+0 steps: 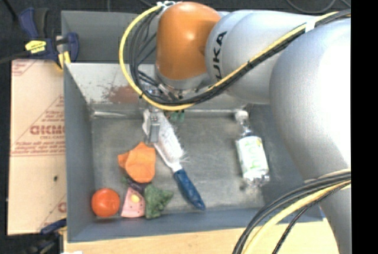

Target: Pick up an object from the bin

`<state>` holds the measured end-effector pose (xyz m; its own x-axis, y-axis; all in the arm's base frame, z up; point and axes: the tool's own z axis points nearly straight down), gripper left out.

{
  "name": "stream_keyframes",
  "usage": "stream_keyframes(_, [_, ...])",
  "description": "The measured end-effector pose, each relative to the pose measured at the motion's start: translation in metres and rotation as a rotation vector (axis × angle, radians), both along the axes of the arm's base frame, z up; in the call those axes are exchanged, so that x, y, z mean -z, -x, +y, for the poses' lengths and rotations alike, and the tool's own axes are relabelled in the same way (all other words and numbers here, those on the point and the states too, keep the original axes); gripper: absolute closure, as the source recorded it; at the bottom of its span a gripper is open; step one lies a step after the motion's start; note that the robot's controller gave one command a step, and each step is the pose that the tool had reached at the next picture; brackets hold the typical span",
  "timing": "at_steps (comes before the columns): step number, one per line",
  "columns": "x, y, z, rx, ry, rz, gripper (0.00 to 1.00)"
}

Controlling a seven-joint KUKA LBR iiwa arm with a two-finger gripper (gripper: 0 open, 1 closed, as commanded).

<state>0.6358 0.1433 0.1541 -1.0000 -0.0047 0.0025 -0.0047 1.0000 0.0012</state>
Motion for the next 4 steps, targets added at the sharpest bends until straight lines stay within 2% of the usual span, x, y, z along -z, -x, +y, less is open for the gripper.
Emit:
stream_keyframes(1, [-0.005, -0.001, -0.001, 0.002, -0.001, -0.006, 0.0])
stream_keyframes(2, [0.055, 0.051, -0.003, -0.06, 0.0, -0.008, 0.0])
stream_keyframes(3, [0.063, 0.074, -0.001, -0.108, 0.002, -0.008, 0.0])
stream_keyframes(4, [0.038, 0.074, 0.0, -0.111, -0.001, -0.012, 0.0])
